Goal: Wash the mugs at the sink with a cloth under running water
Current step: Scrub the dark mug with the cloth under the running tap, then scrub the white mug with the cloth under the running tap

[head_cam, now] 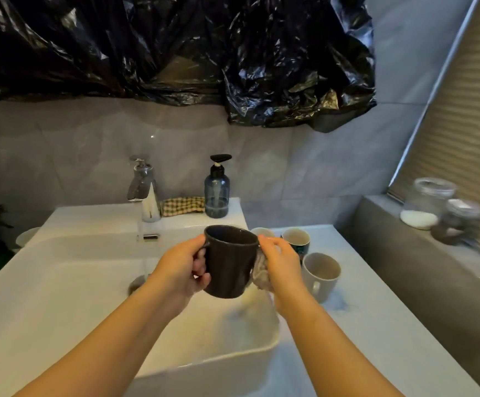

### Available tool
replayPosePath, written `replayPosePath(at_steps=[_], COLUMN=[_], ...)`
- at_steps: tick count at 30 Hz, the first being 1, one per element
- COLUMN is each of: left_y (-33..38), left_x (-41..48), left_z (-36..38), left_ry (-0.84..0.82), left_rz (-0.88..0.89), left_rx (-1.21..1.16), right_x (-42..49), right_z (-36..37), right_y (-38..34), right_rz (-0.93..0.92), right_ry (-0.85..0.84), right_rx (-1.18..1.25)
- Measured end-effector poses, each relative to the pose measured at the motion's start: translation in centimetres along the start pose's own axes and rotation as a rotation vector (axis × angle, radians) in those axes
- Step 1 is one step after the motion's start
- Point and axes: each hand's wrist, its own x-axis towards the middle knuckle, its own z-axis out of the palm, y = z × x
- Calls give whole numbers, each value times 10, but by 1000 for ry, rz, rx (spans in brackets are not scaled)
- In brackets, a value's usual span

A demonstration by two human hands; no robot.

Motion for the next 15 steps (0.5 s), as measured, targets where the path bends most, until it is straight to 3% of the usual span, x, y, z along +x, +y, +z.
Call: replayPosePath(at_steps=[8, 15], left_y=[-63, -144], left_x=[-8, -1], left_z=[124, 173], left_ry=[-208, -286], left_rz=[-27, -45], left_rx=[109, 205], right_x=[6, 16], right_z=[-134, -203], right_y=[9, 68], right_rz=[38, 160], right_ry=[185, 238], right_rx=[-41, -88])
